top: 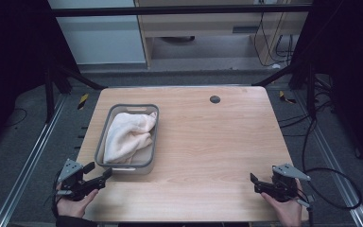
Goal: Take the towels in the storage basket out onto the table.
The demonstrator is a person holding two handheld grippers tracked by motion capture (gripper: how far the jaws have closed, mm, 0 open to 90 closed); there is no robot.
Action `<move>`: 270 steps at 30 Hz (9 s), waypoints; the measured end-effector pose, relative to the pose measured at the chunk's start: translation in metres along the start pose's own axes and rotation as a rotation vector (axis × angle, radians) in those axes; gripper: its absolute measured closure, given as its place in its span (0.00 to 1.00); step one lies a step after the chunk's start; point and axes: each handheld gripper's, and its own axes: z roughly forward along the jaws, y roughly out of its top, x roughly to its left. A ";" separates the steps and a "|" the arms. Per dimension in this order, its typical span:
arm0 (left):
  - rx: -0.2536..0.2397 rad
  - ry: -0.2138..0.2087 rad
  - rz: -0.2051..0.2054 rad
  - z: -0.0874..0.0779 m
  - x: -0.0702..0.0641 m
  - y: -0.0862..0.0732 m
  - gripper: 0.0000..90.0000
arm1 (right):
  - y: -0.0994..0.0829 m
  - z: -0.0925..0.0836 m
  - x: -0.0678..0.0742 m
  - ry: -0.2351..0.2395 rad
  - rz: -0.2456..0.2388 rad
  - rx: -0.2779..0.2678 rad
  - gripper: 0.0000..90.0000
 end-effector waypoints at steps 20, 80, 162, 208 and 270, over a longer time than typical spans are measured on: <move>-0.036 -0.018 0.010 -0.007 0.002 0.036 0.26 | -0.003 0.001 0.004 0.004 -0.043 0.017 0.13; 0.238 -0.005 0.144 0.065 -0.002 0.115 0.30 | -0.005 0.004 0.000 -0.006 -0.043 0.045 0.13; 0.258 0.023 0.182 0.030 -0.026 0.181 0.80 | -0.006 0.007 -0.001 0.002 -0.042 0.069 0.11; 0.249 -0.103 0.370 0.021 -0.116 0.231 0.80 | -0.005 0.003 -0.002 0.010 -0.023 0.046 0.11; 0.356 -0.314 0.503 0.130 -0.243 0.195 0.79 | -0.007 0.002 -0.002 0.007 -0.047 0.032 0.10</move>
